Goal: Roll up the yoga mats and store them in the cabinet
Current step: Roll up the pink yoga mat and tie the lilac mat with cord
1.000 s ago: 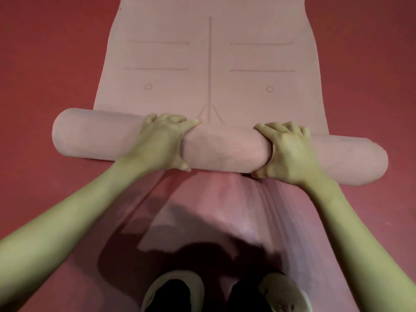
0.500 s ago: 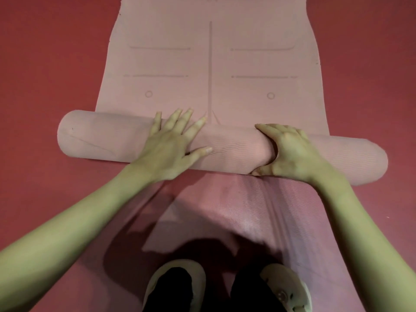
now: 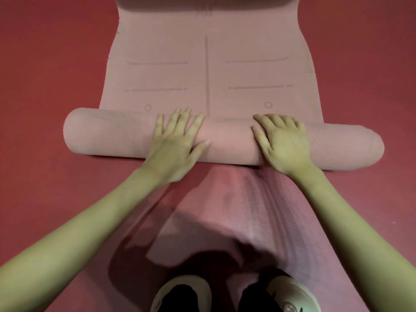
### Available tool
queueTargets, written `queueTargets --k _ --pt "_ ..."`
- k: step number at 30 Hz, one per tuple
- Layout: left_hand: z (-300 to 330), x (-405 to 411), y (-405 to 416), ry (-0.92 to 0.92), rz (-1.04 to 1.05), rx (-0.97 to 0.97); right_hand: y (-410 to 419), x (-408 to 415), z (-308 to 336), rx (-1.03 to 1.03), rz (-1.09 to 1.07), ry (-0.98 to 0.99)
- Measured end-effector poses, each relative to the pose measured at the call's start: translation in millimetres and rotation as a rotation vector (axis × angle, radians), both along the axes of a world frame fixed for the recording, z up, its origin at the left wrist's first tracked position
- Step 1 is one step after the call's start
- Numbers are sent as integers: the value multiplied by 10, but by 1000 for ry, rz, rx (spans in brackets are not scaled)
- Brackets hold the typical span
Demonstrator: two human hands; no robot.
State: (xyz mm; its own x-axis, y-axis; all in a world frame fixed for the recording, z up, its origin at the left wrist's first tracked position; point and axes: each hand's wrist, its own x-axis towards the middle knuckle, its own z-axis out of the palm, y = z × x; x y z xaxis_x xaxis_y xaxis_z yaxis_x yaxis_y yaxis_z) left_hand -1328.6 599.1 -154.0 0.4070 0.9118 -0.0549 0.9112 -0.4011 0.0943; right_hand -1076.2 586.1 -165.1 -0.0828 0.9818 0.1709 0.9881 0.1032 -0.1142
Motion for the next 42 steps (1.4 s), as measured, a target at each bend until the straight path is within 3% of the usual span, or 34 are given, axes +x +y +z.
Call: queueTargets --k 7,13,17,26,34,37,42 --pt "-123 -35 142 -2 15 99 217 14 14 -43 -19 -10" --pt "-11 58 589 23 70 -18 -135 10 -5 -30 4 19" --pt "30 139 642 19 130 -89 81 32 28 -100 -18 19" --pt "-54 162 547 19 30 45 578 123 102 -197 -33 34" --pt "107 162 979 89 -12 -117 391 126 50 -149 8 -18" --pt "76 187 1052 153 -33 -75 517 151 97 -195 2 -45" --pt "-21 163 1139 103 -47 78 803 185 142 -237 -8 -65"
